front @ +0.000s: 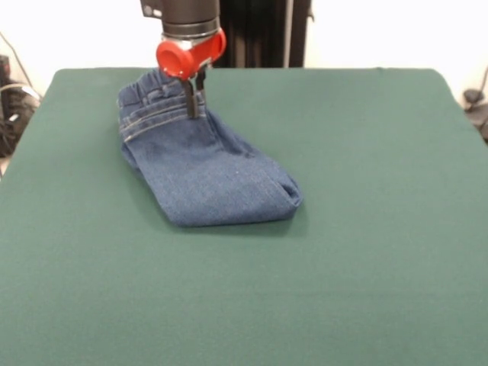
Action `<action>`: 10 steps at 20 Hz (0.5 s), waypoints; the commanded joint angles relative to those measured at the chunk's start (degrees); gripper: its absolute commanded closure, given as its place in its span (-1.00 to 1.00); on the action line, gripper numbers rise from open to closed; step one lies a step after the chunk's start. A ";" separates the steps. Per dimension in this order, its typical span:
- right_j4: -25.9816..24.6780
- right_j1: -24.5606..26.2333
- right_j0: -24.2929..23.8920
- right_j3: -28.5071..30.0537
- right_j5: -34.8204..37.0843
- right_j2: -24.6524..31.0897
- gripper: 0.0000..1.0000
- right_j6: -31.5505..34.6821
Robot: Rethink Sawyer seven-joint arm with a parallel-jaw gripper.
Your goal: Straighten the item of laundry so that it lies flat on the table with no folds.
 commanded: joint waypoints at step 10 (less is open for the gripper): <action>4.72 -0.59 4.14 0.67 3.33 3.47 1.00 1.75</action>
